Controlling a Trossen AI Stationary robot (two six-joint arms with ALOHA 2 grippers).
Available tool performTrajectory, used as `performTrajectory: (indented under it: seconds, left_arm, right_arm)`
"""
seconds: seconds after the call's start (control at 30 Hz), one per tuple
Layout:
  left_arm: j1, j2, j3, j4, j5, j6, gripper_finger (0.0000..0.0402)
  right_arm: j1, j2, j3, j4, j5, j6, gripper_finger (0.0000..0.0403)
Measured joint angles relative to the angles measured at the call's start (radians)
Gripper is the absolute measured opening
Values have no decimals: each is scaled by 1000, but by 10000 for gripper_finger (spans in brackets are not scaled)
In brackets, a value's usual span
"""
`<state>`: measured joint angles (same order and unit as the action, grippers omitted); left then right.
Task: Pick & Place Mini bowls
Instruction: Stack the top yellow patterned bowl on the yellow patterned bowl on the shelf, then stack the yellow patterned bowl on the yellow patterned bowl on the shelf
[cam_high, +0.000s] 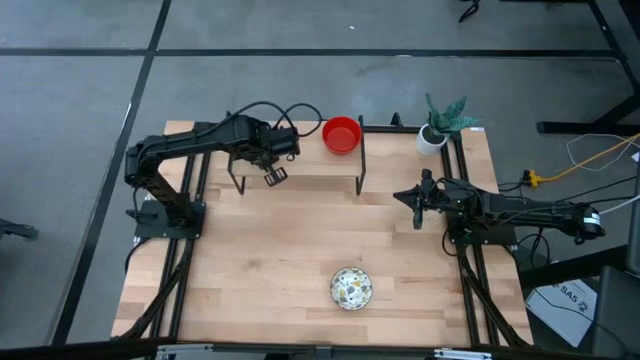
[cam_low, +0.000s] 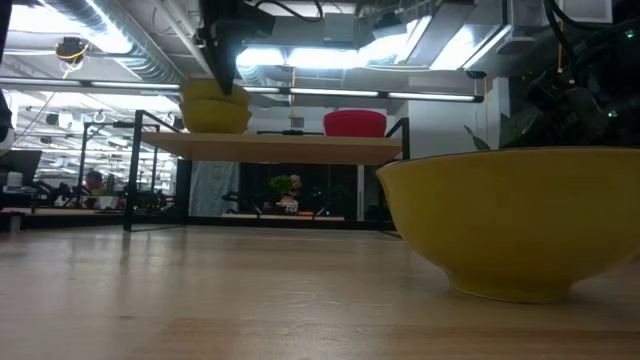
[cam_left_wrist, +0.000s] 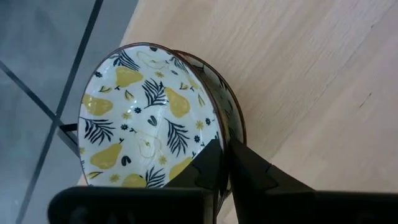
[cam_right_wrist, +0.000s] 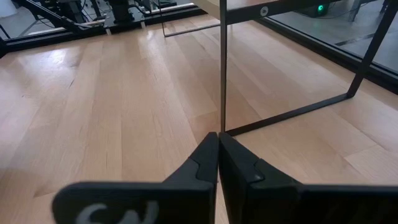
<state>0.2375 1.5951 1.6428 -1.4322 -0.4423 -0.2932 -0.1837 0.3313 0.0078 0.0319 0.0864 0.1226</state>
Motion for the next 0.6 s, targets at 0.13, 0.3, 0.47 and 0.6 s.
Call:
performTrajectory:
  seconds: [0.13,0.3,0.47,0.6]
  left_arm:
    - [0,0,0,0,0,-4,28]
    - [0,0,0,0,14,-7,50]
    - [0,0,0,0,15,-8,85]
    - [0,0,0,0,15,-11,115]
  right_arm:
    - [0,0,0,0,0,0,14]
    - [0,0,0,0,0,0,14]
    - [0,0,0,0,0,0,14]
    - [0,0,0,0,0,0,14]
